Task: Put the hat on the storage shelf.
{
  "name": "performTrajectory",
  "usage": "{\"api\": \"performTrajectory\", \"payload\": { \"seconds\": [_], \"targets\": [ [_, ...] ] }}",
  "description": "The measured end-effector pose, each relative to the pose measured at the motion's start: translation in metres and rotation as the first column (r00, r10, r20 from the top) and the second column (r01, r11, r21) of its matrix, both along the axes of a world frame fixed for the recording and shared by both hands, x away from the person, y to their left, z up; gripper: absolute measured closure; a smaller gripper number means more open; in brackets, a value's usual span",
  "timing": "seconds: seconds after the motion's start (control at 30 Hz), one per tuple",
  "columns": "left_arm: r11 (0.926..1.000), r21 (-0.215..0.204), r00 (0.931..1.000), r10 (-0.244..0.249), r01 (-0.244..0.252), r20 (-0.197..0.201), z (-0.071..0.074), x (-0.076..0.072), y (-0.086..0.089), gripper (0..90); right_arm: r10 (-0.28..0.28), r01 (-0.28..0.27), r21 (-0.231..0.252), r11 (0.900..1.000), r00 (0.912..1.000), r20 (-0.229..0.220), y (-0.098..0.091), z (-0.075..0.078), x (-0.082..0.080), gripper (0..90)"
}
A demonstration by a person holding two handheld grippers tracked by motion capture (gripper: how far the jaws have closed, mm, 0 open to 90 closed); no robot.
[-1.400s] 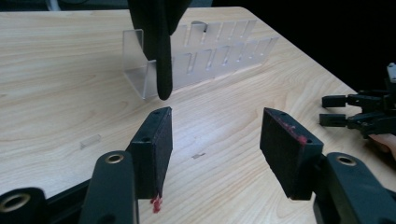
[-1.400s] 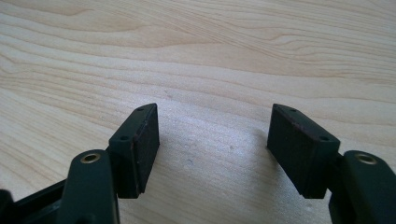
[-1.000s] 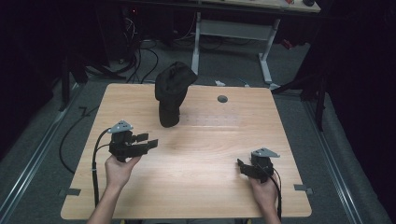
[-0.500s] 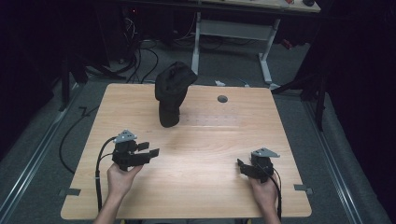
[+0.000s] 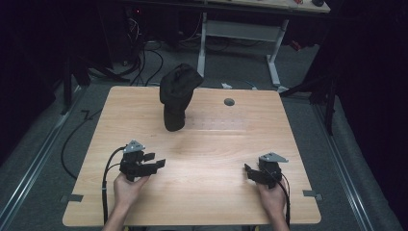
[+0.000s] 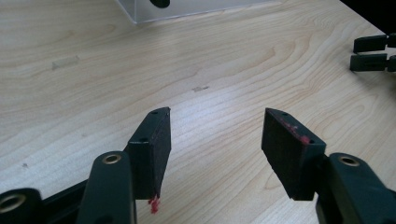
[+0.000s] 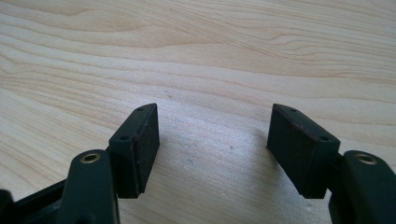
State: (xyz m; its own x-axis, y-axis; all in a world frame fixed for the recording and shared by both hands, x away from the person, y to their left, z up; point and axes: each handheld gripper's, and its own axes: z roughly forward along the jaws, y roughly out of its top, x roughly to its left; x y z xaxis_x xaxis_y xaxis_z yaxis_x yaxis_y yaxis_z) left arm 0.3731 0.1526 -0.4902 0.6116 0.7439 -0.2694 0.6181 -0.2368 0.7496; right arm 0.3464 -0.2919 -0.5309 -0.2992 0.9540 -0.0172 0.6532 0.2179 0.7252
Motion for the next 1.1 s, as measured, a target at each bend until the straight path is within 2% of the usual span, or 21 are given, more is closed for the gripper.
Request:
{"api": "performTrajectory", "payload": {
  "seconds": [0.47,0.73,0.8,0.97,1.0,1.03,1.1],
  "targets": [
    [0.9985,0.054,0.9999,0.014,-0.014,-0.006,-0.022,-0.002,-0.014,40.0,0.0,0.0,0.0,1.0,1.0,0.0,0.0,0.0,0.0,34.3],
    [0.9912,0.129,0.9996,0.026,-0.028,0.014,-0.035,-0.001,-0.023,37.3,0.0,0.0,0.0,1.0,1.0,0.0,0.0,0.0,0.0,34.3],
    [0.9869,0.158,0.9992,0.027,-0.031,0.03,-0.04,-0.001,-0.025,36.3,0.0,0.0,0.0,1.0,1.0,0.0,0.0,0.0,0.0,34.3],
    [0.9799,0.192,0.9942,0.035,-0.054,0.102,-0.045,-0.006,-0.03,34.8,0.0,0.0,0.0,1.0,1.0,0.0,0.0,0.0,0.0,34.3],
    [0.9758,0.211,0.9928,0.035,-0.059,0.115,-0.045,-0.007,-0.032,33.7,0.0,0.0,0.0,1.0,1.0,0.0,0.0,0.0,0.0,34.2],
    [0.9721,0.227,0.9919,0.031,-0.059,0.124,-0.045,-0.008,-0.034,33.7,0.0,0.0,0.0,1.0,1.0,0.0,0.0,0.0,0.0,34.2],
    [0.9721,0.227,0.9924,0.031,-0.058,0.119,-0.045,-0.008,-0.035,31.3,0.0,0.0,0.0,1.0,1.0,0.0,0.0,0.0,0.0,34.3]
  ]
}}
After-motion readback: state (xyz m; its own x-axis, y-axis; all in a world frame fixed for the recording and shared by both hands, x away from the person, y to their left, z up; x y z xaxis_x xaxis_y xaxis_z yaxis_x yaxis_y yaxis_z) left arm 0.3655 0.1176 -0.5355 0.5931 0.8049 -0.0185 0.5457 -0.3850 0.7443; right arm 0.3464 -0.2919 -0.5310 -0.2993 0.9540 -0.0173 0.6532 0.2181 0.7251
